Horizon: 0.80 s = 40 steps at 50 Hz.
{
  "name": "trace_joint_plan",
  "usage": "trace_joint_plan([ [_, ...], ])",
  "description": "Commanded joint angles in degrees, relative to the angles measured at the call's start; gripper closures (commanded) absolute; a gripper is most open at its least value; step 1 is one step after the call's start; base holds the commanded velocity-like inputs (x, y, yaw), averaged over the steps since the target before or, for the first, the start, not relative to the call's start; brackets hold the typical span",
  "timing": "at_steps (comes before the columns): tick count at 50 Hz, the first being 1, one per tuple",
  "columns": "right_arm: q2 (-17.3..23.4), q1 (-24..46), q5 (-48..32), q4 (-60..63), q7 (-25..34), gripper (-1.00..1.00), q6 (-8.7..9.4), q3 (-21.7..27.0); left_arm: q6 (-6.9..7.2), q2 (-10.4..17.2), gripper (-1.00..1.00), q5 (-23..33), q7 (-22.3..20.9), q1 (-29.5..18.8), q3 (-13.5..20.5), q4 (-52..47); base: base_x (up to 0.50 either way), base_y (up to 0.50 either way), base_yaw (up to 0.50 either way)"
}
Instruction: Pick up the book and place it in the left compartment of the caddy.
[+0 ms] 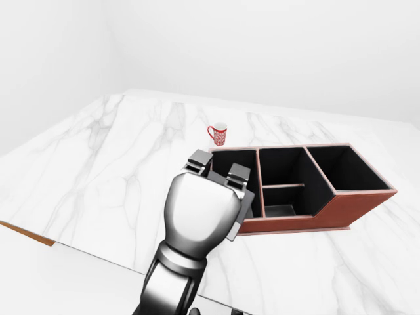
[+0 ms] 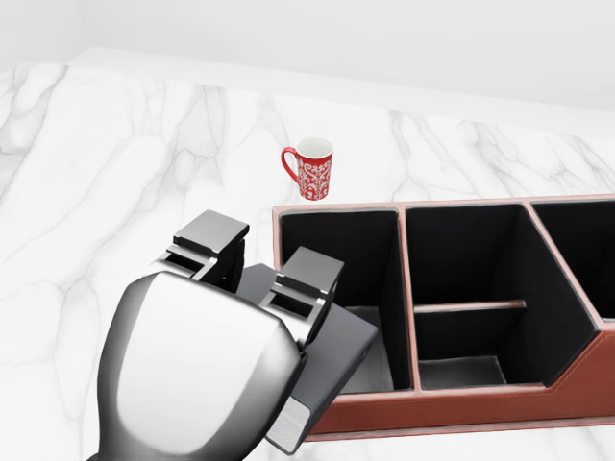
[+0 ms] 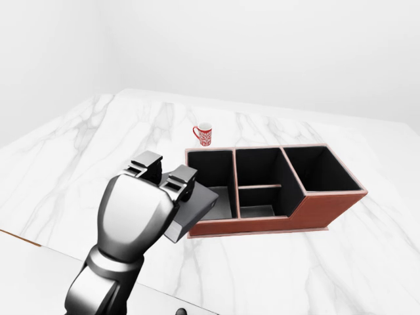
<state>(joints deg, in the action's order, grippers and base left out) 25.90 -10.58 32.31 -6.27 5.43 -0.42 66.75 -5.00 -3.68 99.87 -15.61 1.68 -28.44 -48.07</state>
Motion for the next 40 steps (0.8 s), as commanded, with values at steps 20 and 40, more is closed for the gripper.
trace_joint_plan([
  [20, -0.22, -0.03, -0.22, 1.32, 0.31, -1.00, 1.24, 0.94, 0.00, -3.90, 1.00, -3.10, -1.30, -6.51, 1.47, 9.37, 0.00, 0.00, 0.00],
  [40, -0.32, -0.23, -0.06, 1.43, 0.20, -1.00, 1.09, 0.69, 0.00, -5.74, 1.00, -4.23, -3.50, -10.98, 3.84, 17.16, 0.00, 0.00, 0.00],
])
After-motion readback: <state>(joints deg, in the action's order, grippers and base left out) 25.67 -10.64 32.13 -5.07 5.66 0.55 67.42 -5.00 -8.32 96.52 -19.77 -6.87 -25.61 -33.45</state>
